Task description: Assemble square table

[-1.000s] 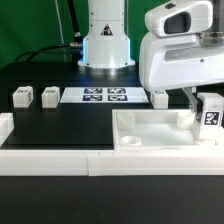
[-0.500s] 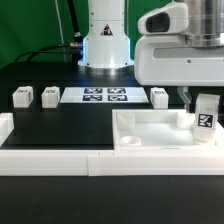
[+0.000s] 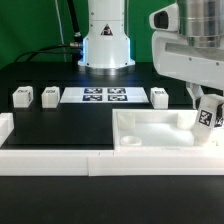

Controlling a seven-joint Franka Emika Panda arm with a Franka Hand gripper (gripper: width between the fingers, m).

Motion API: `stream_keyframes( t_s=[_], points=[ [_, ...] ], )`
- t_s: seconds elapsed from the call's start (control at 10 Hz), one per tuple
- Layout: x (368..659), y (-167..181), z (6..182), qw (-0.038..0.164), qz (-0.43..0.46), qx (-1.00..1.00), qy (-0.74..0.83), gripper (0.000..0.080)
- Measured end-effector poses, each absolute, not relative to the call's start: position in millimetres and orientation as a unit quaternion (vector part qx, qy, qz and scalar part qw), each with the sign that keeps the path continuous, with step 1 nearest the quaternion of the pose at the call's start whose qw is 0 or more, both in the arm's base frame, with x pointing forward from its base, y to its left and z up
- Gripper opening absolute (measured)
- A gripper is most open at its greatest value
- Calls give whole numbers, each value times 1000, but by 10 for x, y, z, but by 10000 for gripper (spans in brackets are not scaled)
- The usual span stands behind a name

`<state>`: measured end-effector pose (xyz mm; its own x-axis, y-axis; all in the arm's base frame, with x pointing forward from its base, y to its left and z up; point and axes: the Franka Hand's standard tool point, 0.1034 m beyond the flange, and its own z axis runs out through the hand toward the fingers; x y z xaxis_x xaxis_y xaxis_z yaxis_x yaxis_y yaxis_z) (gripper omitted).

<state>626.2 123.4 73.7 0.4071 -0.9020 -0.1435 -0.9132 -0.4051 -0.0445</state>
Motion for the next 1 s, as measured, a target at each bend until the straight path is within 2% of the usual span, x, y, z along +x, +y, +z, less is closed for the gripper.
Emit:
stream_keyframes(
  t_s=[0.2, 0.4, 0.5, 0.6, 0.7, 0.8, 1.0],
  points=[
    [6261, 1235, 735, 69, 42, -789, 609, 294],
    [6260, 1235, 733, 69, 40, -807, 586, 294],
    [6261, 1231, 732, 68, 32, -852, 519, 393],
    [6257, 1243, 731, 64, 22, -893, 445, 580],
    [6260, 1260, 732, 57, 10, -934, 353, 580],
    [6258, 1264, 729, 59, 10, -940, 335, 636],
    [6257, 1261, 726, 60, 6, -965, 257, 647]
  ],
)
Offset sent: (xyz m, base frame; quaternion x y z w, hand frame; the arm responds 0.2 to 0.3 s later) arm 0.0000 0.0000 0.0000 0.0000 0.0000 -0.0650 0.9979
